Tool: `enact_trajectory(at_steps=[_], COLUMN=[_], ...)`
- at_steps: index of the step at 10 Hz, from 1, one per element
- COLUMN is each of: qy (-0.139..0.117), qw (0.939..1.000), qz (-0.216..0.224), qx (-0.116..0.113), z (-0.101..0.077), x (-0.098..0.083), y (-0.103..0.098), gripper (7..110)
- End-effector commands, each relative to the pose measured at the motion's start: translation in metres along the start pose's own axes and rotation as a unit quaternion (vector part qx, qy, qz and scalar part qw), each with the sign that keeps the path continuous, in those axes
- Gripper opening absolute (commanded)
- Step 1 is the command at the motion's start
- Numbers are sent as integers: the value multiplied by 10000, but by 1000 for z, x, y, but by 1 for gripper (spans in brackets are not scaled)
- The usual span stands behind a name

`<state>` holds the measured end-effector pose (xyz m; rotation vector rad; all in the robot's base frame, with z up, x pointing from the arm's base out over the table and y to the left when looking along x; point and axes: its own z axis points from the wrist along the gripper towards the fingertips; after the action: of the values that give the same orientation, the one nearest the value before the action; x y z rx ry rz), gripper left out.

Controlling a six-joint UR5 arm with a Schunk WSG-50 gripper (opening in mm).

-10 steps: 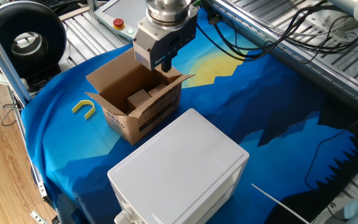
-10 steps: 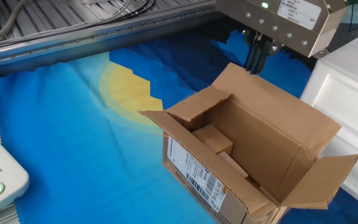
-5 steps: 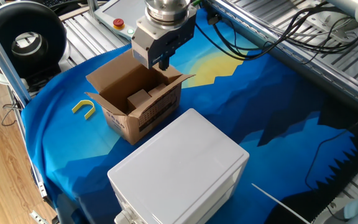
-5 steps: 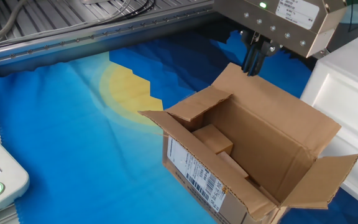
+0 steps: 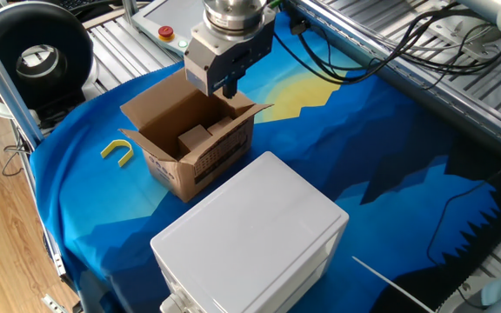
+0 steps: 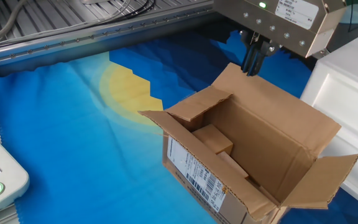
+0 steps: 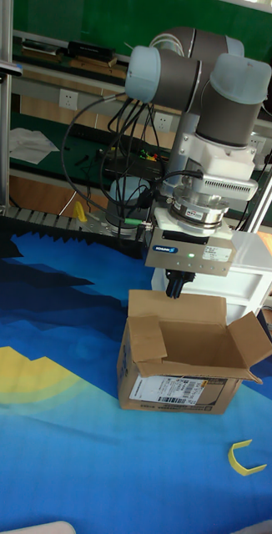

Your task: Cover the box

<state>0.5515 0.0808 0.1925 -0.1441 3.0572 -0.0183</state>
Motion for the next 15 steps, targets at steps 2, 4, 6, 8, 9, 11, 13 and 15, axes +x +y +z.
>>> enact_trajectory(at_steps=[2,4,6,8,9,11,13,15], qy=[3,146,367,393,417,584,559,346], qw=[9999,9998,9985,9959,9935,9874,9869,9949], qz=[-89,28,262,659,796,944,932,829], qx=[-115,-159,-309,-479,-704,-1125,-1195,-456], z=[3,-7,-16,-8,-2,2,22,40], x=[-33,-62,-61,-49,-43,-27,-24,-40], y=[25,59,110,172,214,276,278,234], gripper=[7,7,7,7,7,7,7,7])
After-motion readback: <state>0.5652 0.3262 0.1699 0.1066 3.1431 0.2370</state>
